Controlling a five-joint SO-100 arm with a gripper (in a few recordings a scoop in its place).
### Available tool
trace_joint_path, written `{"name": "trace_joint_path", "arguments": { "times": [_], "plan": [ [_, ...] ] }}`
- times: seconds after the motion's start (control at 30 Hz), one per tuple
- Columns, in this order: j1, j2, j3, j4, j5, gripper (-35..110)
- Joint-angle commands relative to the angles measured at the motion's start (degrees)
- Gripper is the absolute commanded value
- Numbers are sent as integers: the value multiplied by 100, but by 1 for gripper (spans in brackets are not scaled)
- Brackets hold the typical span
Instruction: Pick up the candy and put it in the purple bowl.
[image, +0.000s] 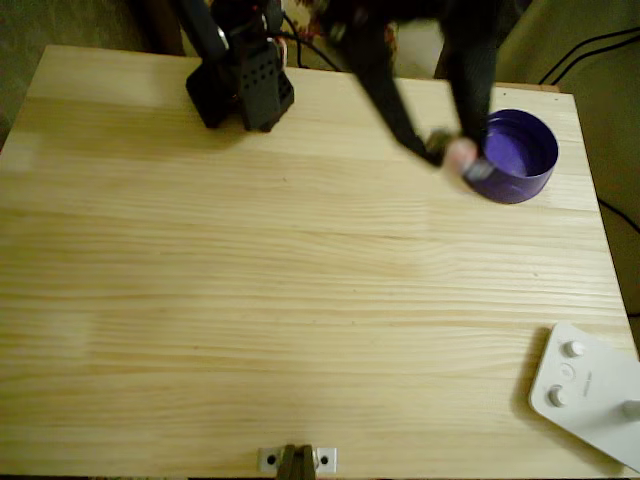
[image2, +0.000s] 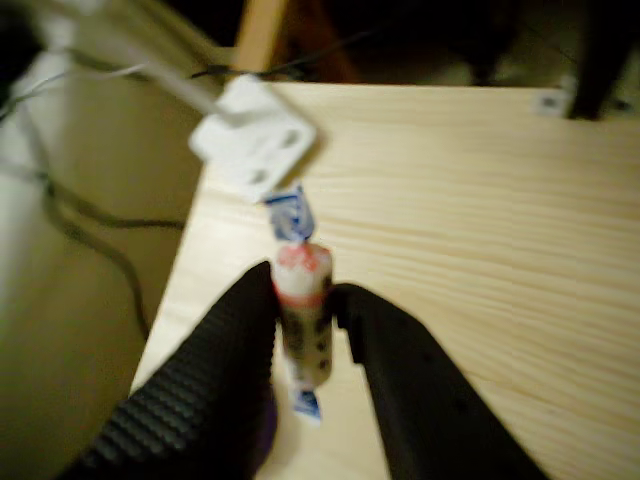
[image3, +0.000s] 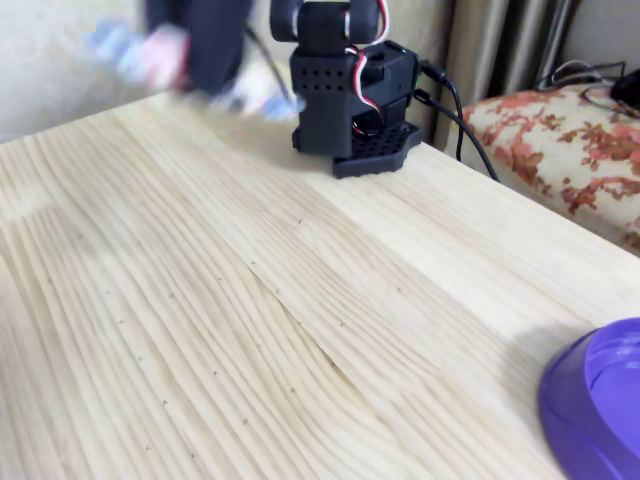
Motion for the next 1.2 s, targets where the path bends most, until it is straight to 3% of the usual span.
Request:
{"name": "trace_joint_path", "arguments": {
  "times": [0.0,0.53,1.17],
  "plan": [
    [-747,686,-70,-44,-193,0],
    [-2689,527,-9,-1951,-1758,0],
    [-3876,-1898,-659,-2522,-2584,0]
  ]
}}
